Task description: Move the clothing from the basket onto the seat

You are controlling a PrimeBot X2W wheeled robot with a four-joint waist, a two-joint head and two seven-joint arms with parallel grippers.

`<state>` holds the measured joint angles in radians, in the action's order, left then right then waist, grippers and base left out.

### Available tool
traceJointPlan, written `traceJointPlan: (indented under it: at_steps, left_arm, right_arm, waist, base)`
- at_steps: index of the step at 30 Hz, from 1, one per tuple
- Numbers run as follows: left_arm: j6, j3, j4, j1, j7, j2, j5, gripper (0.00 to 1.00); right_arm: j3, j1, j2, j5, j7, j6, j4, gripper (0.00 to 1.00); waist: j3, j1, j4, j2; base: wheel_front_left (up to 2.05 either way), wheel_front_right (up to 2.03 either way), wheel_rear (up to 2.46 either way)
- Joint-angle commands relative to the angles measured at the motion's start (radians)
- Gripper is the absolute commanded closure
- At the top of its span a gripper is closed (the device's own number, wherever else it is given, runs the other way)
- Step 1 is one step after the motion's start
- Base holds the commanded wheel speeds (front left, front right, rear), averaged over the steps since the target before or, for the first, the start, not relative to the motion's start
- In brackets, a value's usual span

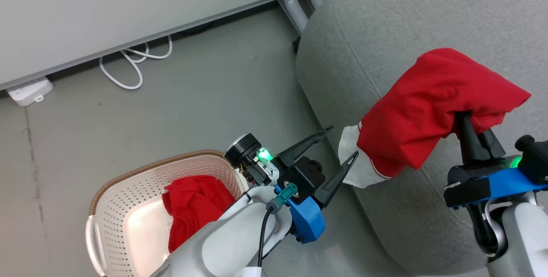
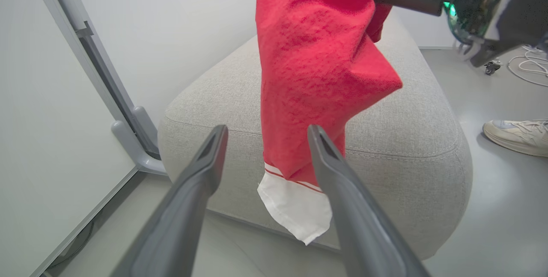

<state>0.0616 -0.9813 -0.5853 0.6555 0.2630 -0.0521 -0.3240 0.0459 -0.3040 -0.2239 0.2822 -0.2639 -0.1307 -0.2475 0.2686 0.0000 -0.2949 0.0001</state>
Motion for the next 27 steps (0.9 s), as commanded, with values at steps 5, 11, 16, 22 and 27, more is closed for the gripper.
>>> traceJointPlan:
  at_steps: [5,11,16,22,27]
  left_arm:
    - [0.008,-0.020,-0.007,0.029,0.003,0.000,0.008,0.00]
    - [0.009,-0.034,-0.010,0.045,0.003,0.001,0.004,0.00]
    - [0.006,-0.038,-0.007,0.052,0.003,0.001,0.000,0.00]
    - [-0.007,-0.027,-0.001,0.067,0.003,0.001,-0.006,0.00]
    - [-0.016,-0.017,0.001,0.087,0.003,0.001,0.006,0.00]
  right_arm:
    - [-0.047,0.023,0.014,-0.007,-0.001,0.000,0.016,1.00]
    - [-0.070,0.040,0.029,-0.012,-0.001,0.000,0.026,1.00]
    - [-0.077,0.034,0.036,-0.017,-0.001,0.000,0.028,1.00]
    - [-0.092,-0.017,0.020,-0.018,-0.001,0.000,0.047,1.00]
    - [-0.127,-0.105,-0.010,-0.023,-0.001,0.000,0.079,1.00]
  waist:
    - [0.040,0.0000,-0.047,-0.0001]
    - [0.061,0.0000,-0.066,-0.0001]
    - [0.068,0.0000,-0.068,-0.0001]
    - [0.080,0.0000,-0.060,-0.0001]
    - [0.117,0.0000,-0.051,-0.0001]
  base:
    - [0.00,0.00,0.00]
    - [0.00,0.00,0.00]
    - [0.00,0.00,0.00]
    - [0.00,0.00,0.00]
    - [0.00,0.00,0.00]
